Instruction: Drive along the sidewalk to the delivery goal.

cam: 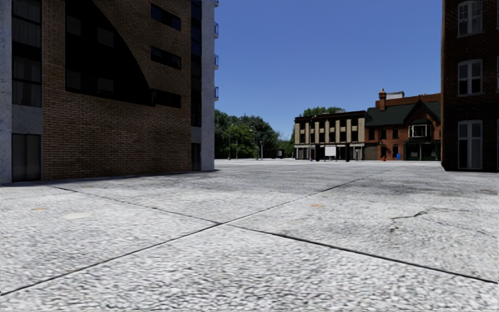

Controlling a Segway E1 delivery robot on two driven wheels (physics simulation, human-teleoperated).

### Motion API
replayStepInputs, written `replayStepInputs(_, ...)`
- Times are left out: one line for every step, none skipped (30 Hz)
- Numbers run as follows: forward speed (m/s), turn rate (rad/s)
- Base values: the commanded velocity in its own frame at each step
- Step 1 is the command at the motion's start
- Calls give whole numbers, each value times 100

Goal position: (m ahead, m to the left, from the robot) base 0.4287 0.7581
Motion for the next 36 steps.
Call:
replayStepInputs(200,120)
replayStepInputs(200,120)
replayStepInputs(200,120)
replayStepInputs(200,120)
replayStepInputs(200,120)
replayStepInputs(196,120)
replayStepInputs(169,81)
replayStepInputs(134,40)
replayStepInputs(104,36)
replayStepInputs(104,36)
replayStepInputs(76,34)
replayStepInputs(58,23)
replayStepInputs(48,4)
replayStepInputs(48,4)
replayStepInputs(35,0)
replayStepInputs(18,0)
replayStepInputs(12,0)
replayStepInputs(7,0)
replayStepInputs(7,0)
replayStepInputs(0,0)
replayStepInputs(0,0)
replayStepInputs(0,0)
replayStepInputs(0,0)
replayStepInputs(0,0)
replayStepInputs(0,0)
replayStepInputs(0,0)
replayStepInputs(0,0)
replayStepInputs(0,0)
replayStepInputs(0,0)
replayStepInputs(0,0)
replayStepInputs(0,0)
replayStepInputs(0,0)
replayStepInputs(0,0)
replayStepInputs(0,0)
replayStepInputs(0,0)
replayStepInputs(0,0)
